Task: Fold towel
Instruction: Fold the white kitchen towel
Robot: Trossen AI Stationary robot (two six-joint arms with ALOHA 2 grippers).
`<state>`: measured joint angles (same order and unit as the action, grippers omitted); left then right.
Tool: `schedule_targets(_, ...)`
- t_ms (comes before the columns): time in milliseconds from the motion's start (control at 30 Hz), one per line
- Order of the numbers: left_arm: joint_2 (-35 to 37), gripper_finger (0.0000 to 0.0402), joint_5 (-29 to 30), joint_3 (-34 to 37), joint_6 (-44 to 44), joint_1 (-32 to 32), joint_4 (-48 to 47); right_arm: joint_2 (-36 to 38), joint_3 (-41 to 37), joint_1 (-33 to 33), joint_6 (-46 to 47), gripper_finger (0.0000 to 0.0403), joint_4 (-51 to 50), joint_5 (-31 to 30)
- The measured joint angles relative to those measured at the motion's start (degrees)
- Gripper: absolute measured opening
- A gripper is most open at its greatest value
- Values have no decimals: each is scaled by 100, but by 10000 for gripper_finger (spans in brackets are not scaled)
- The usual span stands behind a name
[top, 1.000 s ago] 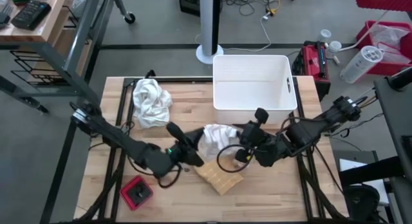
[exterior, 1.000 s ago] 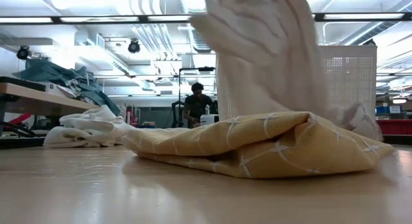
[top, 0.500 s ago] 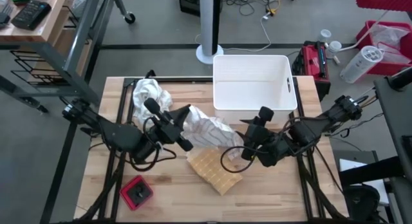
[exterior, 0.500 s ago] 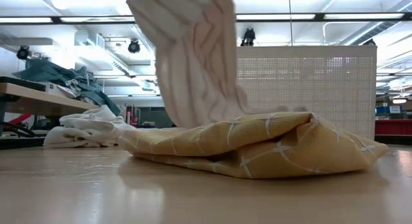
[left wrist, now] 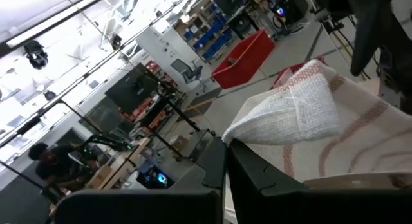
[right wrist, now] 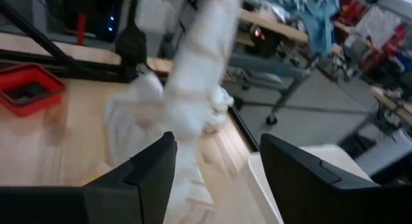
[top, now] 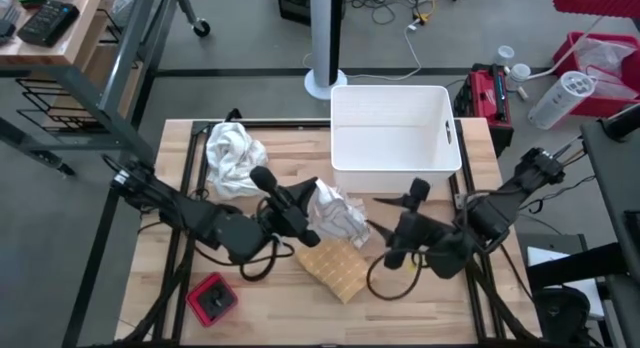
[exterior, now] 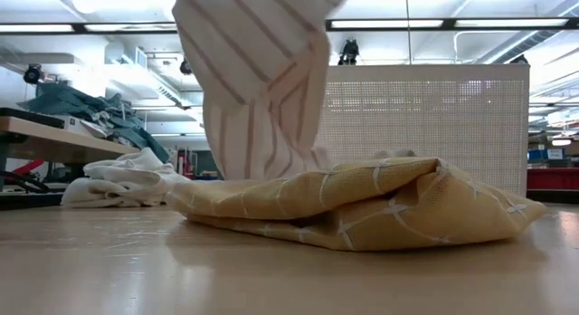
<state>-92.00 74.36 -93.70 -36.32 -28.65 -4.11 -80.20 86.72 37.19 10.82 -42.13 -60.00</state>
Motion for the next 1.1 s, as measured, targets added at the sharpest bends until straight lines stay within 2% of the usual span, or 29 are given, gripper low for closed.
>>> schedule_targets(133,-169,0,20,-91,5,49,19,-110,-4,7,-449,223,525,4)
schedule_targets(400,-313,0,-11,-133,180,64,41,-275,-13,-176,-487,221,655,-5)
schedule_targets(600,-333,0,-495,-133,647,58,43,-446,-13,-403,-503,223,690,-4)
schedule_targets(767,-349,0,-714,-133,847,52,22,-628,-13,-572,-573,206,726,-24)
schedule_targets(900,-352,0,-948,-133,950,34,12,-800,-13,-594,-766,153,779,-532)
schedule_targets(1033,-352,12,-910,-133,1133,22,-99,-877,-15,-580,-1074,41,773,-743)
schedule_targets(1100,-352,28,-904,-133,1161,1,-248,-868,-15,-557,-1155,13,772,-628)
